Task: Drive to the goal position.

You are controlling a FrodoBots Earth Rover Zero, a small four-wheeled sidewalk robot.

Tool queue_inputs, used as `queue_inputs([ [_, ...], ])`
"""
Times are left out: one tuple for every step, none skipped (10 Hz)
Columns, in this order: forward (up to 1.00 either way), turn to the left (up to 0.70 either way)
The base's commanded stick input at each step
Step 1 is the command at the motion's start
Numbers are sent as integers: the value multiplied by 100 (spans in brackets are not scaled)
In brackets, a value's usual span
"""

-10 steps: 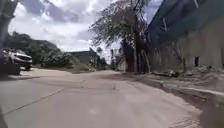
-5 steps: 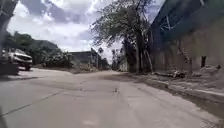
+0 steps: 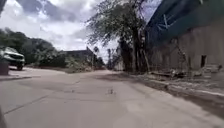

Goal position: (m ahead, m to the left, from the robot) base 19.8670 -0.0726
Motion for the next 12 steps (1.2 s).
queue_inputs([
  [50,0],
  [50,0],
  [50,0],
  [50,0],
  [50,0],
  [50,0],
  [50,0],
  [50,0],
  [50,0],
  [50,0],
  [50,0],
  [50,0],
])
